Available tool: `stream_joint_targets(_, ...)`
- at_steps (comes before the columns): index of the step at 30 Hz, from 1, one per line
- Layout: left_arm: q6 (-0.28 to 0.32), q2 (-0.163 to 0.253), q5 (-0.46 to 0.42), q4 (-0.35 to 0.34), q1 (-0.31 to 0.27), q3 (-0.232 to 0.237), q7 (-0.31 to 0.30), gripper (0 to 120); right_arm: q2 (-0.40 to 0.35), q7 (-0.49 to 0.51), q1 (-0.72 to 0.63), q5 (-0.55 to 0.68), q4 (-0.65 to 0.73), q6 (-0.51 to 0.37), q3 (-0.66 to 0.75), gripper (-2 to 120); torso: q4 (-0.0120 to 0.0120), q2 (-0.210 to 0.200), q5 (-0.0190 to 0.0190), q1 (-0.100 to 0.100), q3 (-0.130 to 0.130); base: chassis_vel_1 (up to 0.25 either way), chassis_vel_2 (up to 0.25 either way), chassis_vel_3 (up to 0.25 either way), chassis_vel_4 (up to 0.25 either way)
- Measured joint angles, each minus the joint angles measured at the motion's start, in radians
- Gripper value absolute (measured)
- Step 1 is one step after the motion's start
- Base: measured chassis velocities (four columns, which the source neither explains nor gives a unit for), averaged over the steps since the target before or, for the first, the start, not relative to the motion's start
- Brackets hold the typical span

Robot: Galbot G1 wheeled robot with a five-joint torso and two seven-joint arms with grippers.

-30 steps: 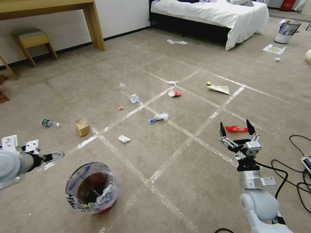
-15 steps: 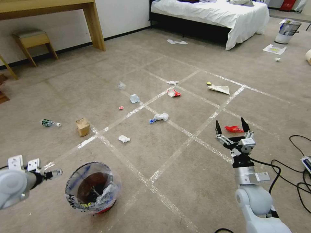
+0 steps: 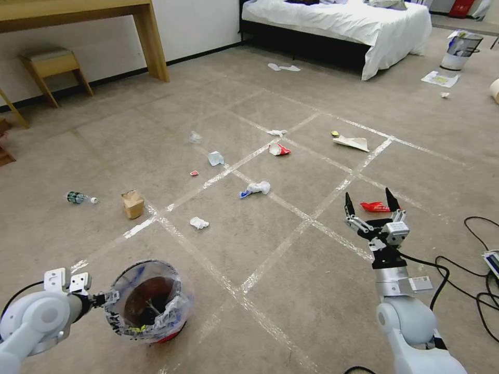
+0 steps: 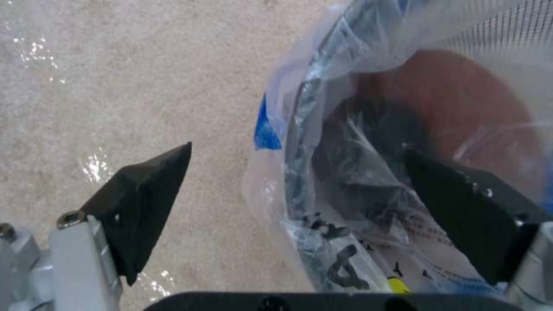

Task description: Pick up the trash bin and place the garbage on the floor into it.

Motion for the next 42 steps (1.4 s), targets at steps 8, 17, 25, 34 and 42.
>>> stream_joint_targets(8, 0.000, -0.008, 0.023, 0.057, -0.024, 0.029, 0.023, 98, -0.009, 0.001, -0.009, 0.001, 0.015, 0.000, 0.006, 100, 0.0000, 0.000, 0.0000, 0.000, 0.000, 0.000, 0.000, 0.000, 0.000)
stream_joint_targets(17, 0.000, -0.018, 0.020, 0.147, -0.082, 0.067, 0.048, 98, -0.009, 0.002, -0.007, -0.001, 0.013, -0.001, 0.004, 100, -0.0001, 0.000, -0.0001, 0.000, 0.000, 0.000, 0.000, 0.000, 0.000)
stream_joint_targets(25, 0.000, -0.037, 0.033, 0.226, -0.157, 0.128, 0.083, 100, -0.006, 0.003, 0.012, -0.002, -0.001, -0.004, -0.001, 100, 0.0001, 0.000, -0.0001, 0.000, 0.000, 0.000, 0.000, 0.000, 0.000)
stream_joint_targets(34, 0.000, -0.062, 0.029, 0.265, -0.240, 0.197, 0.054, 95, -0.005, 0.003, 0.020, -0.002, -0.008, -0.004, -0.002, 100, 0.0000, 0.000, -0.0001, 0.000, 0.000, 0.000, 0.000, 0.000, 0.000)
stream_joint_targets(42, 0.000, -0.076, 0.026, 0.273, -0.260, 0.223, 0.021, 68, -0.009, 0.005, 0.031, -0.001, -0.021, -0.003, -0.002, 100, 0.0000, 0.000, -0.0001, 0.000, 0.000, 0.000, 0.000, 0.000, 0.000)
